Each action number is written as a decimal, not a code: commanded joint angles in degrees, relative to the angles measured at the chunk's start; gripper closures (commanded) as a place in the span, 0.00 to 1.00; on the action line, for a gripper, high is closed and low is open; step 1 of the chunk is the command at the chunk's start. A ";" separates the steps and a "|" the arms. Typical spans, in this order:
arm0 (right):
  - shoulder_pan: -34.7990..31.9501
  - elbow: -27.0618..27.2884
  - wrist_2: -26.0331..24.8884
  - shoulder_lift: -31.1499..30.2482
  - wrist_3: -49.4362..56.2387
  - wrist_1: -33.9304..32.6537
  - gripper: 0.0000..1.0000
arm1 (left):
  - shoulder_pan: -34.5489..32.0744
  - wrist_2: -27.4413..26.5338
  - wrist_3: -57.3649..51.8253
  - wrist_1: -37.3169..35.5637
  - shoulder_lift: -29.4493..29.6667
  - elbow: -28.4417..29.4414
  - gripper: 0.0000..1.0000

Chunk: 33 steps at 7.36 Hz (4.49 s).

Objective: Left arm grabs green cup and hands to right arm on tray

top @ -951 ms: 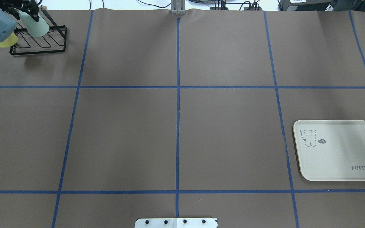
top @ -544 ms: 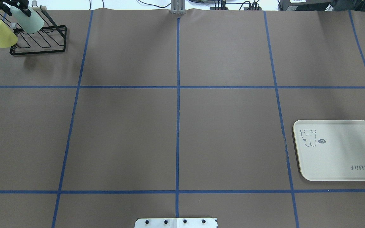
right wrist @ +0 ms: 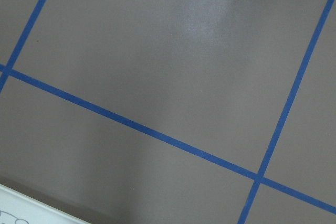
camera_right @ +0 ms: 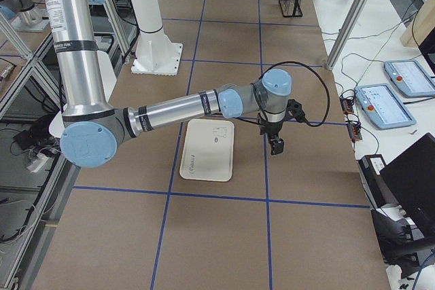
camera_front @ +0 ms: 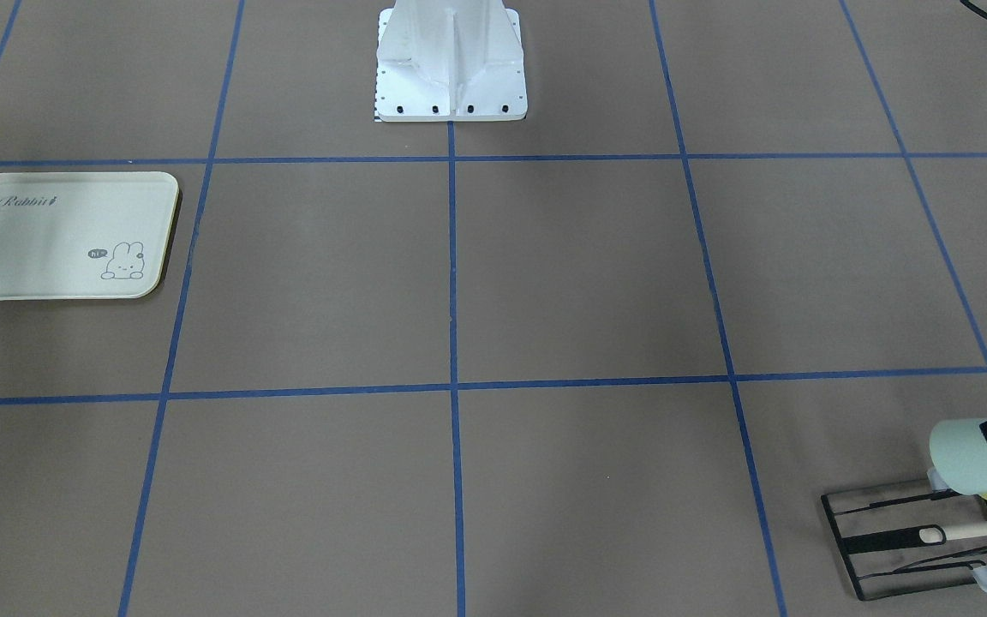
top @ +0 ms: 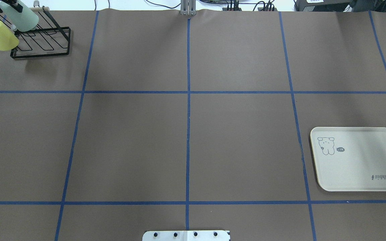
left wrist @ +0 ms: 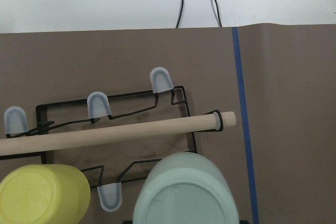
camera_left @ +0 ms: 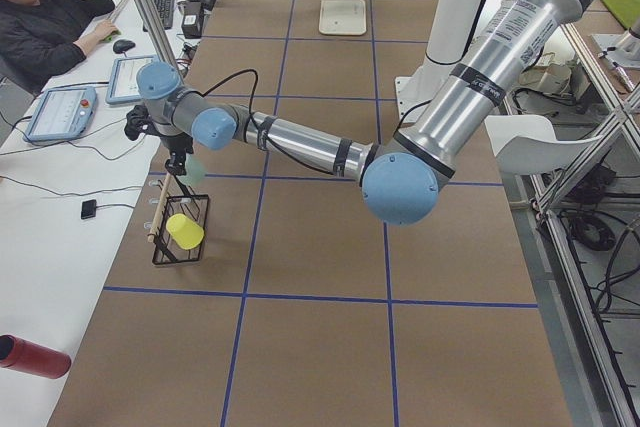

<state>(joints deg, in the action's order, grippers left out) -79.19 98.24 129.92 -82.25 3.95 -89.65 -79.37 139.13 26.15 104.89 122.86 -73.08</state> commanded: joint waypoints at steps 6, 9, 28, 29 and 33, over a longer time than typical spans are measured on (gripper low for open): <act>8.25 -0.95 7.37 1.30 -38.09 26.68 0.00 | 3.07 2.90 24.24 1.02 -0.43 -10.73 0.79; 10.10 -0.33 9.64 5.52 -59.08 37.38 0.00 | 8.60 2.90 41.38 1.11 -0.61 -21.19 0.79; 45.70 0.19 -37.37 8.51 -125.58 118.12 0.01 | 26.01 6.15 87.91 41.15 0.36 -34.23 0.71; 46.66 1.33 -39.02 8.51 -126.20 118.21 0.01 | 27.06 5.89 90.54 45.54 0.36 -34.23 0.71; 52.99 2.83 -46.32 13.33 -126.21 112.62 0.01 | 27.51 4.58 93.81 46.37 0.53 -34.32 0.71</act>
<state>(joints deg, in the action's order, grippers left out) -27.90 101.09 85.57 -70.87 -122.51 25.82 -51.94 144.32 118.92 151.14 123.33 -107.40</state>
